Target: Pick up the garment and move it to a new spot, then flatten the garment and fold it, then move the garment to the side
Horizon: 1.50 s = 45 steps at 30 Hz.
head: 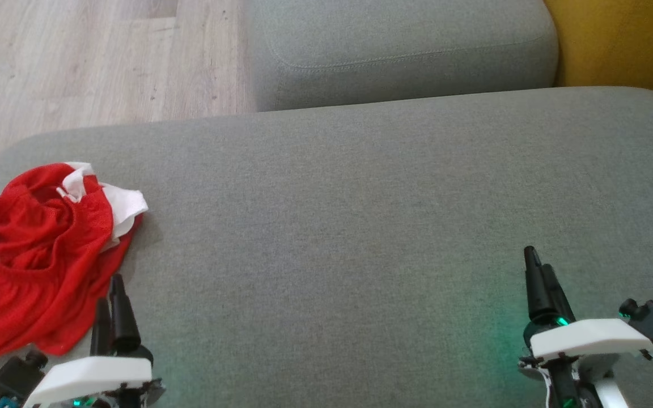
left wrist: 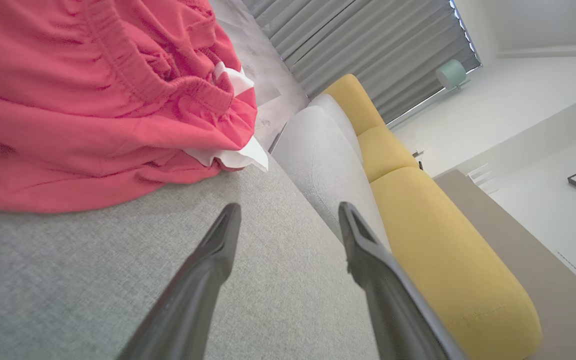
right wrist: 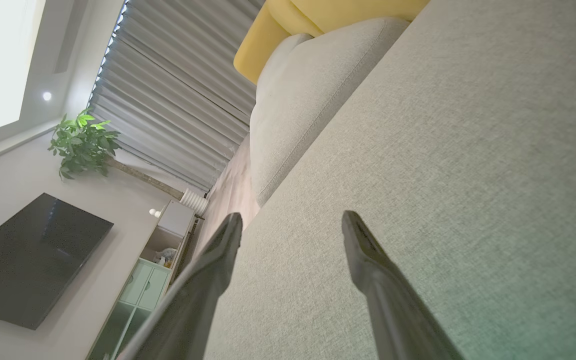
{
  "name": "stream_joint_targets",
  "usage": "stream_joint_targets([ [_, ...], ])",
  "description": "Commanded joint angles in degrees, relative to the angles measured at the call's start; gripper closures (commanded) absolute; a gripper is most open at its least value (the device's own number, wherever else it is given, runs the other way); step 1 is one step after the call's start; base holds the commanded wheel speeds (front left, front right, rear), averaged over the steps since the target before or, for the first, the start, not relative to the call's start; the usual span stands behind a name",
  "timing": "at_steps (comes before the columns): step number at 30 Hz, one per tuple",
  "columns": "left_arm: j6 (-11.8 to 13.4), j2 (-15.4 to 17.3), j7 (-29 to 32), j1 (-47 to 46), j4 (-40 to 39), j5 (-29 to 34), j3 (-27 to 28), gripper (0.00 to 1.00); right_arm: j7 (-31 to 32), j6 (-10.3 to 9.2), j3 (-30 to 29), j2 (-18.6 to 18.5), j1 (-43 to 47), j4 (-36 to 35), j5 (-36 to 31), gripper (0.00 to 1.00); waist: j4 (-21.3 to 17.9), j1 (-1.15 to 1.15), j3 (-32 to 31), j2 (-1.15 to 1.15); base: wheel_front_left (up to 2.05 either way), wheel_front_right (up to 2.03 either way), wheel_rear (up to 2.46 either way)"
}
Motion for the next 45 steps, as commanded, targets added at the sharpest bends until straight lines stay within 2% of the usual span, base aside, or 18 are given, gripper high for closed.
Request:
stream_joint_targets([
  [1, -0.1, 0.4, -0.8, -1.7, -2.5, 1.8, 0.3, 0.00, -0.9, -0.02, 1.2, -0.3, -2.6, -2.3, -1.9, 0.00, -0.1, 0.00, -0.2, 0.00, 0.00, 0.00, 0.00],
  [10, 0.1, 0.4, -2.4, -0.9, -3.5, 9.0, -0.4, 0.00, -2.4, -0.02, 3.1, -0.4, -2.6, -1.9, -8.8, 0.00, -0.2, 0.00, -0.8, 0.00, 0.00, 0.00, 0.00],
  [33, 2.4, 0.5, -6.2, -0.8, -5.0, 25.9, -1.0, 0.00, -6.3, -0.03, 6.4, -0.5, -3.8, -3.4, -25.5, 0.00, -0.8, 0.00, -0.7, 0.00, 0.00, 0.00, 0.00],
  [45, 2.7, 0.5, -8.1, -0.9, -6.5, 33.6, -1.3, 0.00, -8.1, -0.03, 6.6, -0.5, -4.4, -4.0, -33.2, 0.00, -0.9, 0.00, -0.6, 0.00, 0.00, 0.00, 0.00],
])
